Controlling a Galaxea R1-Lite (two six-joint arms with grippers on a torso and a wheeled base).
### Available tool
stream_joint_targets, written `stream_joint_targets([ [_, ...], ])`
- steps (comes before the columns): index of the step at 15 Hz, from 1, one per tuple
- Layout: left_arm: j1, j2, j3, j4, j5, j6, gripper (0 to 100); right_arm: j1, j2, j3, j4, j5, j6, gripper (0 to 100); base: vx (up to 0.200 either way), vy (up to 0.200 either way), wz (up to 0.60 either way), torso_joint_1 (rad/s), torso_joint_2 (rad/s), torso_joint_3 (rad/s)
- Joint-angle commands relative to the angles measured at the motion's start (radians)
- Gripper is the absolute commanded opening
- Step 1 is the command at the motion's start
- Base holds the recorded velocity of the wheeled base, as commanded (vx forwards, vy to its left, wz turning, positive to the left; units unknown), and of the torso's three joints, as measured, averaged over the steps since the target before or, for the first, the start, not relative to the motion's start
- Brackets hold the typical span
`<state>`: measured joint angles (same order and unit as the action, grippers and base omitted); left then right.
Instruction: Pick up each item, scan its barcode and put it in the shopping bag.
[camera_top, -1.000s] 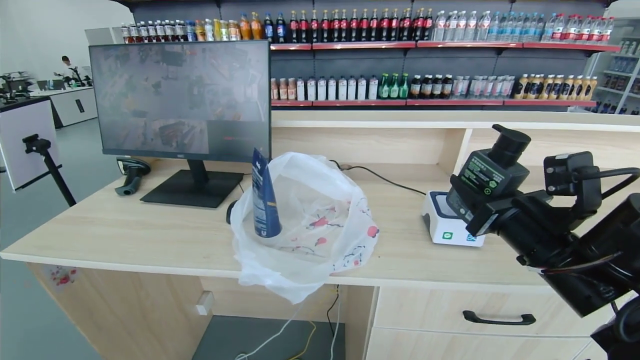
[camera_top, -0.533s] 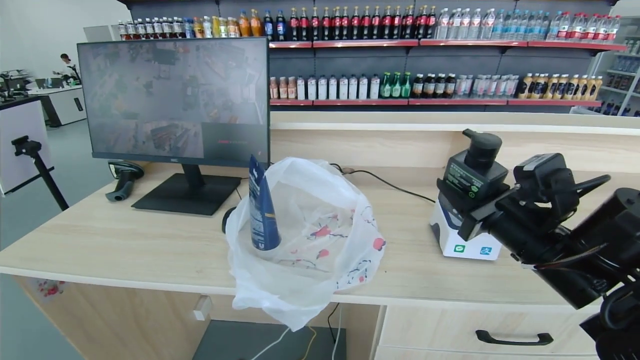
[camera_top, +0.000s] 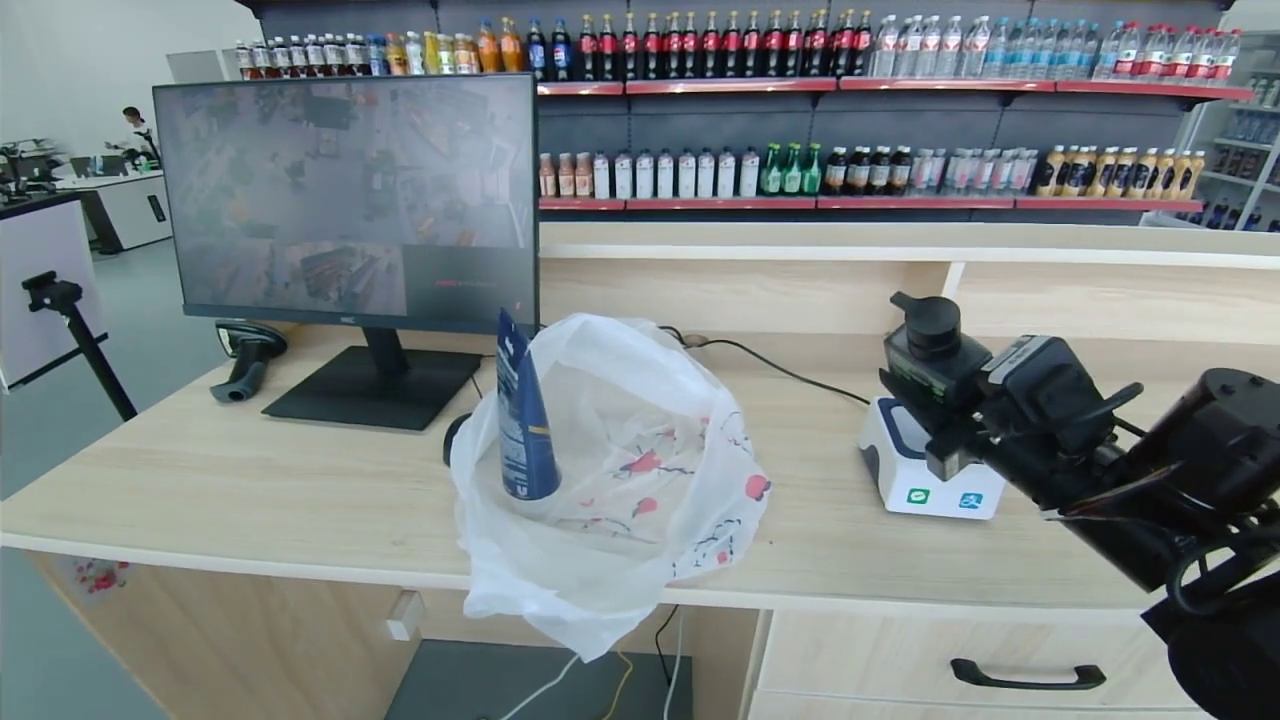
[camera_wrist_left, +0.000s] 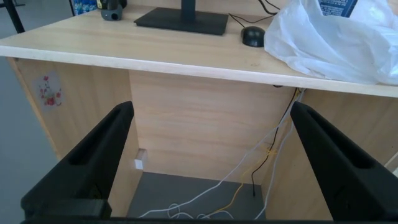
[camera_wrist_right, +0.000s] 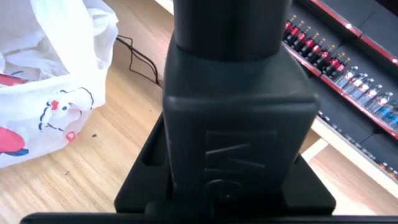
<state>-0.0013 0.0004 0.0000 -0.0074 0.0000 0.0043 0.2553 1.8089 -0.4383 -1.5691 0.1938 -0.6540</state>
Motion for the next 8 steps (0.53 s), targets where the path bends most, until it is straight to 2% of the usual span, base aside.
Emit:
stream_joint_targets([
  [1, 0.000, 0.000, 0.000, 0.000, 0.000, 0.000, 100, -0.048, 0.036, -0.036, -0.002, 0.047, -0.038, 0, 0.000, 0.000, 0.00, 0.000, 0.00, 0.000],
  [6, 0.000, 0.000, 0.000, 0.000, 0.000, 0.000, 100, -0.143, 0.132, -0.097, -0.002, 0.269, -0.133, 0, 0.000, 0.000, 0.00, 0.000, 0.00, 0.000],
  [8, 0.000, 0.000, 0.000, 0.000, 0.000, 0.000, 100, -0.179, 0.133, -0.120, -0.002, 0.312, -0.141, 0, 0.000, 0.000, 0.00, 0.000, 0.00, 0.000],
])
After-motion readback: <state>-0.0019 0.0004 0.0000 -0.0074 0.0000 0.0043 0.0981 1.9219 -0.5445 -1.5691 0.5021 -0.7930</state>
